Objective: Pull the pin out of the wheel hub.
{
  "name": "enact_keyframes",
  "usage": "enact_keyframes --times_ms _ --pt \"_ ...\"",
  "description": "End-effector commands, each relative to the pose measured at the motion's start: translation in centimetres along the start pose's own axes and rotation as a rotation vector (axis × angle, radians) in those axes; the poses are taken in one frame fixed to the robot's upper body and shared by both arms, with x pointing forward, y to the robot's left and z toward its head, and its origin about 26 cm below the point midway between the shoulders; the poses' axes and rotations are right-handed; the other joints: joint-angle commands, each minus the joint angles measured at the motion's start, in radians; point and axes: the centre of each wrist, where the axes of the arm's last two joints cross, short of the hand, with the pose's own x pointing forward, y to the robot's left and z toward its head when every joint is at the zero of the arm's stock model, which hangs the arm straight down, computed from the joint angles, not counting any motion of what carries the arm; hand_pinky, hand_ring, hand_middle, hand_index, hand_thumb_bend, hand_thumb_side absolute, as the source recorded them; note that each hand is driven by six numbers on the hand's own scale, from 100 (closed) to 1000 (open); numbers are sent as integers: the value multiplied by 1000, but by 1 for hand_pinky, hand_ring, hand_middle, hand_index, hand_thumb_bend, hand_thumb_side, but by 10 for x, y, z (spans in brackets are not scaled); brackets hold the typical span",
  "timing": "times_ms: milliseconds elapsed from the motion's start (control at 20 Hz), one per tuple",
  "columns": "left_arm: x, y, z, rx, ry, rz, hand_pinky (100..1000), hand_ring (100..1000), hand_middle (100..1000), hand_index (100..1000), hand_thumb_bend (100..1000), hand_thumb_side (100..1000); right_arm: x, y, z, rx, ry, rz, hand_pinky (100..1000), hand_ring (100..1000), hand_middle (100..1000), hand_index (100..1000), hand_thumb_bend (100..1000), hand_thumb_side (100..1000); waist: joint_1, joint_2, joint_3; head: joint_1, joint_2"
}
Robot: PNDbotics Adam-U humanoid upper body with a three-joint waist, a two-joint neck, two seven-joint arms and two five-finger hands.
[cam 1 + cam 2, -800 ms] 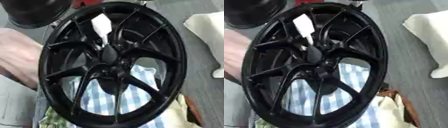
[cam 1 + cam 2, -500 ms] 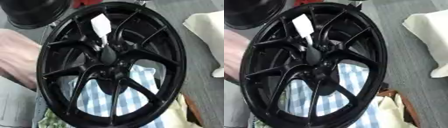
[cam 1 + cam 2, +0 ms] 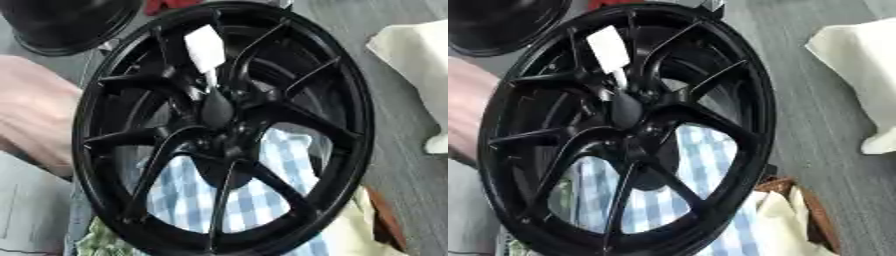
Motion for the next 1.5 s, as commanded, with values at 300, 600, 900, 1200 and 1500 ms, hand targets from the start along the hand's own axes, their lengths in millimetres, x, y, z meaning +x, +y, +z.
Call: enact_keyframes --times_ms 300,600,900,1200,1500 --pt "10 -1 8 -301 78 -153 848 829 751 877 278 619 7 -2 -7 14 -28 13 921 777 669 774 100 642 -5 -20 4 0 -12" --pt "11 -9 6 -435 60 -188 859 845 764 877 315 593 7 -3 -7 18 -26 11 921 776 669 774 100 642 -5 -25 6 2 -12" --pt "8 -19 5 -482 58 -201 864 852 769 879 352 602 7 -3 -8 20 -27 10 920 777 669 774 100 641 -5 -30 4 4 -10" --pt "7 -19 1 -475 81 -178 863 851 755 885 391 616 7 -3 -7 18 -22 7 920 776 668 774 100 642 -6 -38 4 7 -6" --pt "10 -22 -11 -395 209 -175 889 879 750 889 548 678 7 -3 -7 19 -18 6 920 776 668 773 100 642 -4 -47 4 8 0"
